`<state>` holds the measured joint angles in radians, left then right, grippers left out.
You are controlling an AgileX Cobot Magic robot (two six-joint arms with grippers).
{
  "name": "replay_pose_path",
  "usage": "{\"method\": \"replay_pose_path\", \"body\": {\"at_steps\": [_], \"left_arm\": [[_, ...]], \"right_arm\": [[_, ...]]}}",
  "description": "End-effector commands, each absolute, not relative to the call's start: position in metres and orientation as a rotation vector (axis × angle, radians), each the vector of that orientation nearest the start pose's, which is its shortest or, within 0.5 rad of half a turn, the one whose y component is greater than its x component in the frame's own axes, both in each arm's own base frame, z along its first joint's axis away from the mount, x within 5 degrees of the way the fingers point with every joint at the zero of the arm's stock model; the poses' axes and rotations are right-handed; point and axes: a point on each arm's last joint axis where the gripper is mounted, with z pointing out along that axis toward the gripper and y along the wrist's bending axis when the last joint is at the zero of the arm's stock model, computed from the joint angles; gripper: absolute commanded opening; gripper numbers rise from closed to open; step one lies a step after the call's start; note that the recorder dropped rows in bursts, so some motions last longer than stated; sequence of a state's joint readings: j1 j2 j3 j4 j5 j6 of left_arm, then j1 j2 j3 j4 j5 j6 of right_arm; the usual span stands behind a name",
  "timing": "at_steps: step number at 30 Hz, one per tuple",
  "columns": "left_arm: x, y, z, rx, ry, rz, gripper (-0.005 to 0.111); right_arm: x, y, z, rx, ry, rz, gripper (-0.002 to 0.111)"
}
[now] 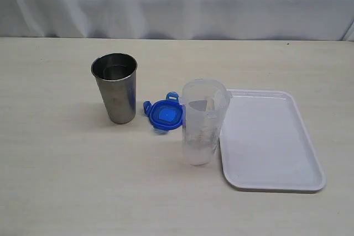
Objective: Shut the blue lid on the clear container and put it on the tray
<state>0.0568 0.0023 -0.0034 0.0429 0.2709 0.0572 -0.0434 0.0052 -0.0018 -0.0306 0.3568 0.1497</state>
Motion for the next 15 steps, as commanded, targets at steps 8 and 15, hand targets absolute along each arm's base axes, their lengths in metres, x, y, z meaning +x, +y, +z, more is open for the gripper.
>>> {"method": "replay_pose_path", "body": {"at_steps": [8, 15], "left_arm": [[0.053, 0.006, 0.229, -0.196, 1.294, -0.092, 0.0], [0.045, 0.01, 0.248, -0.409, 1.005, -0.419, 0.0]], "right_arm": [[0.053, -0.003, 0.181, 0.161, 1.829, 0.046, 0.005], [0.053, -0.003, 0.181, 0.161, 1.829, 0.046, 0.005]]}}
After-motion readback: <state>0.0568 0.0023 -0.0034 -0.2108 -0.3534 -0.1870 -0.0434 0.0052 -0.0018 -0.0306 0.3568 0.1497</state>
